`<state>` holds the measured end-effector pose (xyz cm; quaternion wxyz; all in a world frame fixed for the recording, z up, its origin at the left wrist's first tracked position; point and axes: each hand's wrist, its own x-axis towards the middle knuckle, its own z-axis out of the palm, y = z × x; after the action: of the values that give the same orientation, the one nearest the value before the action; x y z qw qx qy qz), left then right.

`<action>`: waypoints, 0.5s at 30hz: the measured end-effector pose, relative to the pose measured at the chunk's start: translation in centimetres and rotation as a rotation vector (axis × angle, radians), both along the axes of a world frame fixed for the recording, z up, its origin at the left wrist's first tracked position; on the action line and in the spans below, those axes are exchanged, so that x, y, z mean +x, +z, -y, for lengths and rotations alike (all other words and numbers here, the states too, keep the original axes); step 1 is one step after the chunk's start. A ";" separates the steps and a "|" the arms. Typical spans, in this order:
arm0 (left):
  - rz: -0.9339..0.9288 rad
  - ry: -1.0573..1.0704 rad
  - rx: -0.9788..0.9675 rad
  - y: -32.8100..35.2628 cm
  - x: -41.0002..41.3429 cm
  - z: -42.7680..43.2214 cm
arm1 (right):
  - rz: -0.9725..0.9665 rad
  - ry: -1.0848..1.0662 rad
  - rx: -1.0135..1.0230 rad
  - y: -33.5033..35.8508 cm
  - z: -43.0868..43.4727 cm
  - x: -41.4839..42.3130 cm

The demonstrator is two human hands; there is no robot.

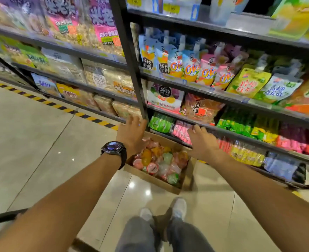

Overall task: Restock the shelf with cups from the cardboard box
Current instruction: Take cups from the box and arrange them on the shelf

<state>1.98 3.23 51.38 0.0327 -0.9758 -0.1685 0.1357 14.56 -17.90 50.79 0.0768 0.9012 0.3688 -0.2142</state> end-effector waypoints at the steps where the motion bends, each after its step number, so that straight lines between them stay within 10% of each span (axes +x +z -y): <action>1: 0.003 0.016 -0.022 -1.6 -0.2 -0.3 | -0.033 -0.014 -0.013 -1.7 0.2 -0.1; 15: -0.266 -0.028 -0.118 -36.3 -1.7 -5.2 | -0.238 -0.174 -0.155 -34.9 -1.7 -2.5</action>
<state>0.28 8.42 15.08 -0.0007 -0.9517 -0.1407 0.2730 12.07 -16.21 15.89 0.0829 0.8893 0.2784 -0.3531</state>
